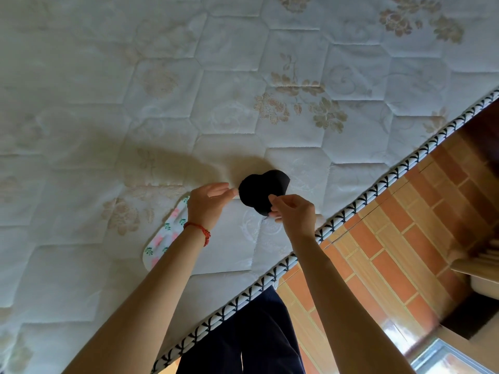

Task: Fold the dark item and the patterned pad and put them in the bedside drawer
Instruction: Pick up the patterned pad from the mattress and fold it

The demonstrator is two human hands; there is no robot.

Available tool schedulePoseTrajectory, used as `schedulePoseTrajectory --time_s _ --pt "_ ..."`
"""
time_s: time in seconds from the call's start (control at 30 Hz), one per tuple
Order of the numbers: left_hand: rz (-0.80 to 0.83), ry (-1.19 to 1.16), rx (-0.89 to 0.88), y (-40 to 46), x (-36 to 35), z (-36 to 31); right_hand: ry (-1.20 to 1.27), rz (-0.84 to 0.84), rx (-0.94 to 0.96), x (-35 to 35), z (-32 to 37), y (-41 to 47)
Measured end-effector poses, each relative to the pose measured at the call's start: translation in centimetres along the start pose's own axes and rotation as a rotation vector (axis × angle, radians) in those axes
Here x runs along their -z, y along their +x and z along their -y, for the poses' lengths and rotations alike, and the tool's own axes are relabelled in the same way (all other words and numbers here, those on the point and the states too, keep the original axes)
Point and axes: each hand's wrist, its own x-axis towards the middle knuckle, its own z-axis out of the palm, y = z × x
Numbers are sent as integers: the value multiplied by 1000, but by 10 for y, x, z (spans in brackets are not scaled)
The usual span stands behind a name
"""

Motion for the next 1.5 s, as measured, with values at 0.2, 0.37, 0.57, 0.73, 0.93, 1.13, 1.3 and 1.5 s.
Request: schedulePoseTrajectory --time_s 0.2,0.37,0.57,0.73,0.93,1.13,1.3,1.5 --pt "-68 -135 29 -10 27 7 -59 145 62 -22 13 -10" --pt "-149 -238 63 -23 57 21 -99 244 72 -47 25 -16" --pt "-245 -336 156 -34 98 49 -188 344 54 -82 31 -16" --pt "-344 -333 229 -45 125 75 -301 394 76 -101 34 -15" --pt "-443 -481 300 -63 143 96 -462 383 171 -117 35 -10" --pt "-488 -463 366 -78 144 118 -600 374 259 -123 36 -3" --pt "-494 -514 453 -76 140 133 -688 370 275 -130 34 0" --pt "-385 -548 514 -65 128 128 -651 384 218 -139 27 -1"
